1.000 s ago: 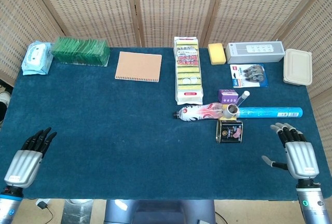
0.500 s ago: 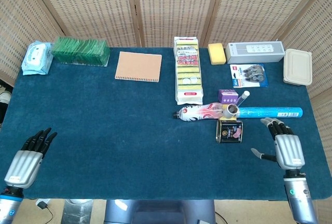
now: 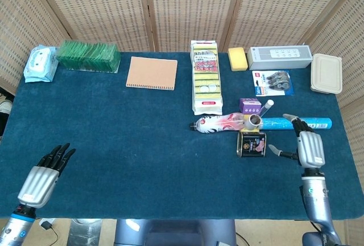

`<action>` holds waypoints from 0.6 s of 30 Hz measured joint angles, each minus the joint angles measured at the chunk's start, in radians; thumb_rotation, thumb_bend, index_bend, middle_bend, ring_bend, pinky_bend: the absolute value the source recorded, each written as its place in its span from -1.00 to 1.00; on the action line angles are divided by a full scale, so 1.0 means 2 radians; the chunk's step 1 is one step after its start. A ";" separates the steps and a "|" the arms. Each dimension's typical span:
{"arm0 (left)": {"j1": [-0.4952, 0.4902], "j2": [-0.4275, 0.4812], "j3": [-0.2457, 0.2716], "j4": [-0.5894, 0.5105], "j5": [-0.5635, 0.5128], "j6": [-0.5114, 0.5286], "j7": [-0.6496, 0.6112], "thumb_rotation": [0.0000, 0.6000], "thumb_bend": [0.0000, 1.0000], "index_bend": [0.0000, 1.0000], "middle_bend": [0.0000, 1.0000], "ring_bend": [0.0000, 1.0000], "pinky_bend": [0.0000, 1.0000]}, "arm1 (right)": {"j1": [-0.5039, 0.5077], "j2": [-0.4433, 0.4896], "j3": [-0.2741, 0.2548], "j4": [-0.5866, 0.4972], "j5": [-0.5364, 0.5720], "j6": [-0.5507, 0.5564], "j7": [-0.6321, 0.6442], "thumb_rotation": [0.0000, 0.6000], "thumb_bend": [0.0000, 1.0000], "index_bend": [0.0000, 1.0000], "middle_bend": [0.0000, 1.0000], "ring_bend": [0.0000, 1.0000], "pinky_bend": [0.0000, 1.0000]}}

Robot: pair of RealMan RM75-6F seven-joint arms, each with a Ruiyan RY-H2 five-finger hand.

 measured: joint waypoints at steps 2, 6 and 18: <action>-0.001 -0.010 0.001 0.010 0.004 0.000 -0.003 1.00 -0.59 -0.94 -0.97 -0.98 -0.59 | 0.005 -0.009 0.004 0.007 -0.002 0.003 0.002 0.53 -0.69 -0.61 -0.43 -0.40 -0.26; -0.005 -0.030 0.003 0.031 0.008 -0.006 -0.004 1.00 -0.59 -0.94 -0.97 -0.98 -0.59 | 0.014 -0.030 0.007 0.036 -0.012 0.017 0.000 0.53 -0.69 -0.61 -0.42 -0.40 -0.26; -0.005 -0.034 0.009 0.037 0.019 0.003 -0.009 1.00 -0.59 -0.94 -0.97 -0.98 -0.59 | 0.046 -0.050 0.023 0.087 0.017 -0.018 -0.010 0.53 -0.69 -0.61 -0.42 -0.40 -0.26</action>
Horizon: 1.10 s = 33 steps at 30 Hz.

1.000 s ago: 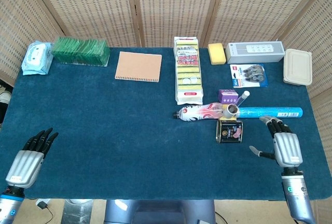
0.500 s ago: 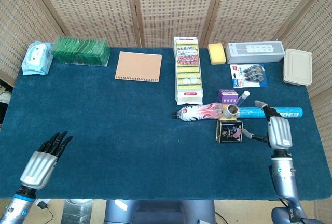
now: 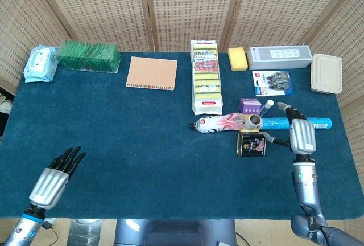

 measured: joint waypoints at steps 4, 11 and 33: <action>0.000 0.001 0.001 -0.001 0.002 0.002 0.000 1.00 -0.59 -0.94 -0.97 -0.98 -0.59 | 0.009 -0.003 0.005 0.016 0.013 -0.015 -0.005 0.53 -0.69 -0.61 -0.42 -0.40 -0.26; 0.000 0.001 0.002 -0.003 0.002 0.003 0.002 1.00 -0.59 -0.94 -0.97 -0.98 -0.59 | 0.019 -0.002 0.009 0.014 0.026 -0.030 -0.010 0.53 -0.69 -0.61 -0.41 -0.39 -0.26; 0.001 0.005 0.005 -0.006 0.007 0.008 0.000 1.00 -0.59 -0.94 -0.97 -0.98 -0.59 | 0.043 -0.020 0.013 -0.015 0.056 -0.042 -0.068 0.53 -0.63 -0.54 -0.34 -0.31 -0.24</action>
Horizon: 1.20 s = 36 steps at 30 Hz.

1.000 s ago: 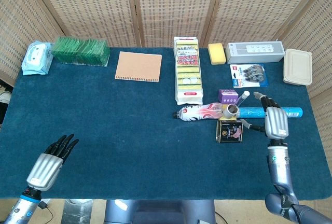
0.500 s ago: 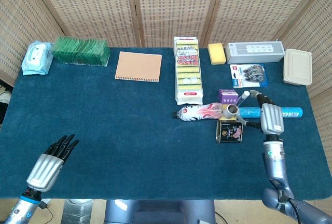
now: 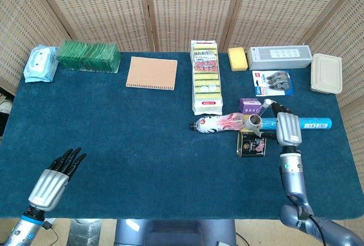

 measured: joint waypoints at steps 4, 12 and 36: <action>0.000 0.000 0.001 0.000 0.000 0.000 0.000 1.00 -0.59 -0.94 -0.97 -0.98 -0.59 | 0.003 -0.002 0.000 0.002 -0.001 0.001 -0.005 0.57 -0.62 -0.46 -0.29 -0.27 -0.23; 0.000 0.000 0.001 0.000 0.000 -0.001 0.001 1.00 -0.59 -0.94 -0.97 -0.98 -0.58 | 0.005 -0.001 0.001 0.008 0.003 0.006 -0.008 0.81 -0.59 -0.30 -0.17 -0.16 -0.17; -0.001 -0.002 0.002 -0.002 -0.002 -0.007 0.008 1.00 -0.59 -0.94 -0.97 -0.98 -0.58 | 0.019 -0.016 0.011 0.011 0.019 0.010 -0.022 1.00 -0.58 -0.21 -0.07 -0.02 -0.09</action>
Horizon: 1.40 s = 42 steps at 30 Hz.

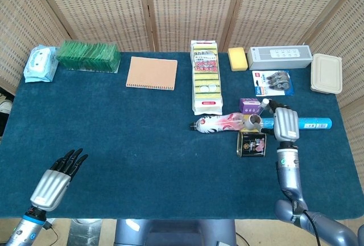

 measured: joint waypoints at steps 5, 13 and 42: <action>0.000 0.001 0.000 0.000 0.001 0.001 -0.001 1.00 -0.59 -0.94 -0.97 -0.98 -0.58 | 0.001 -0.008 0.001 0.008 0.003 0.004 0.001 1.00 -0.57 -0.15 0.04 0.10 -0.04; 0.000 0.000 0.001 0.000 -0.001 -0.002 0.001 1.00 -0.59 -0.94 -0.96 -0.98 -0.58 | 0.002 -0.011 0.008 0.009 0.013 0.006 0.002 1.00 -0.57 -0.13 0.05 0.11 -0.03; -0.001 0.001 0.002 -0.003 -0.001 -0.004 0.000 1.00 -0.59 -0.94 -0.97 -0.98 -0.58 | 0.004 -0.025 0.038 -0.011 0.072 0.003 -0.007 1.00 -0.54 -0.13 0.06 0.13 -0.02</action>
